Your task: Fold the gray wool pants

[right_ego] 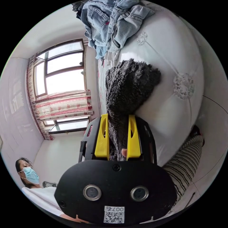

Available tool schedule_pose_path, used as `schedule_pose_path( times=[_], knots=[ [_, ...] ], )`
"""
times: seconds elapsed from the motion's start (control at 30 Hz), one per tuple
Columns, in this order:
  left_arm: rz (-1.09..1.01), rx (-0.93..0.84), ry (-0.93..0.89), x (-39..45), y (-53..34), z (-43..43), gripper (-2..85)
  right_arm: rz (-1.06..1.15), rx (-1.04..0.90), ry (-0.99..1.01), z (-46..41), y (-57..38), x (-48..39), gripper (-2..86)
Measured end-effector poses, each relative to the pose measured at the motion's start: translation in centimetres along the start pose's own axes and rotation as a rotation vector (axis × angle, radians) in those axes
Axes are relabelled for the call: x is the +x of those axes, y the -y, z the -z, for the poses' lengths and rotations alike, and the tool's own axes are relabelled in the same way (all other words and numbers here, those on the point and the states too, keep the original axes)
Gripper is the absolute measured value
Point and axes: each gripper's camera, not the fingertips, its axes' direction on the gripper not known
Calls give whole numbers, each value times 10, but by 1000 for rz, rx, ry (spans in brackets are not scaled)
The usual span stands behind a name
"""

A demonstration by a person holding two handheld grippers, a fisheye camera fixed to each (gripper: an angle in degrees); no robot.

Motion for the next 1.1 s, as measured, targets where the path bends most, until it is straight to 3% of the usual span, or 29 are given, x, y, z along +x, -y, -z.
schedule_pose_path(
  times=[0.2, 0.27, 0.33, 0.53, 0.63, 0.83, 0.93, 1.03, 1.1],
  knots=[
    [-206, -68, -125, 55, 77, -87, 84, 13, -37, -27, 6, 11, -11, 84],
    [-259, -220, -257, 75, 88, -145, 81, 11, -22, -31, 15, 11, -12, 83],
    [-301, -267, -266, 87, 86, -169, 79, 1, -12, -46, 20, 12, -10, 83],
    [-474, -163, -228, 96, 72, -122, 74, -11, -27, -17, 8, 23, -8, 79],
    [-430, -82, -222, 74, 59, -80, 75, -11, -42, -28, -5, 31, -15, 74],
    [-92, 41, -124, -19, 18, -11, 75, -20, -41, -115, -30, 41, -50, 54],
    [91, 90, -25, -72, -14, 18, 72, 213, -107, -179, -63, 39, -127, 44],
    [275, 158, 45, -117, -49, 47, 64, 686, -295, -291, -130, -3, -243, 41],
    [370, 213, 44, -140, -70, 62, 64, 1154, -516, -351, -195, -89, -320, 43]
  ],
)
